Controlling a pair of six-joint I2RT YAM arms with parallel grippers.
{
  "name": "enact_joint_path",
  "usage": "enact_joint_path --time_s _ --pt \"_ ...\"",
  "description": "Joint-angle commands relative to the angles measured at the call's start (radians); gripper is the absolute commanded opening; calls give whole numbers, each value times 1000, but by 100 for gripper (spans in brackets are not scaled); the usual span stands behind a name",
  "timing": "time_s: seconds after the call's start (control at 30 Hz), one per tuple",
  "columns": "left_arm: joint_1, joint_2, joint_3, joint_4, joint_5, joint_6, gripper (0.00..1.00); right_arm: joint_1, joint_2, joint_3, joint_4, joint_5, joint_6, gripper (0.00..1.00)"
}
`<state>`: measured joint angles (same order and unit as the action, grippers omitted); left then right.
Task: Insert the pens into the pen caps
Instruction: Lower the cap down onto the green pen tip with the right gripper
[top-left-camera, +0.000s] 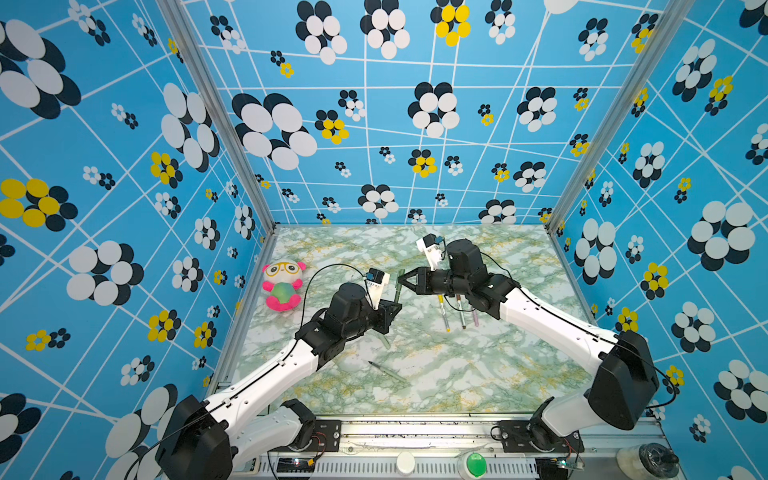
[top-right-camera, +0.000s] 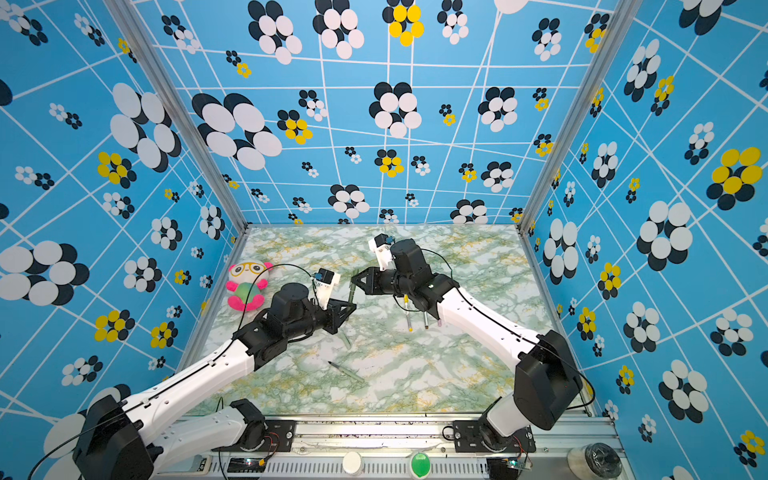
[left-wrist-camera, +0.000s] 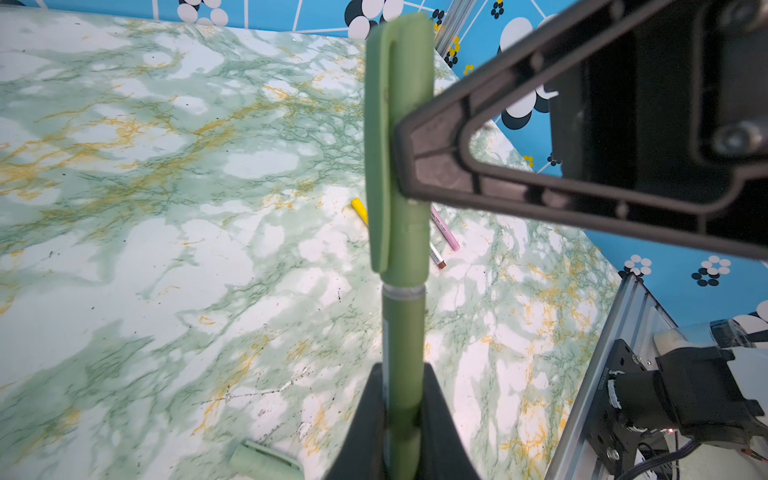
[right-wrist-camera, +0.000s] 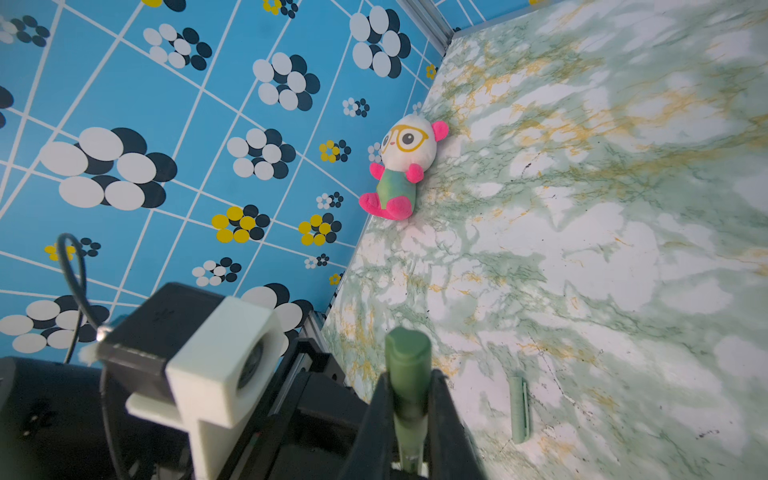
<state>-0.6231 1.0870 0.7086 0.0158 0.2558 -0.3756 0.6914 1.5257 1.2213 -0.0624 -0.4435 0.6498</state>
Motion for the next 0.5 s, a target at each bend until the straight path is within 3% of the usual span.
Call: enact_joint_path --time_s 0.0,0.2,0.47 --pt "2 -1 31 184 -67 46 0 18 43 -38 -60 -71 19 0" --pt "11 66 133 281 -69 136 0 26 78 -58 -82 -83 2 0" --pt "29 146 228 393 -36 155 0 26 105 -98 -91 -83 -16 0"
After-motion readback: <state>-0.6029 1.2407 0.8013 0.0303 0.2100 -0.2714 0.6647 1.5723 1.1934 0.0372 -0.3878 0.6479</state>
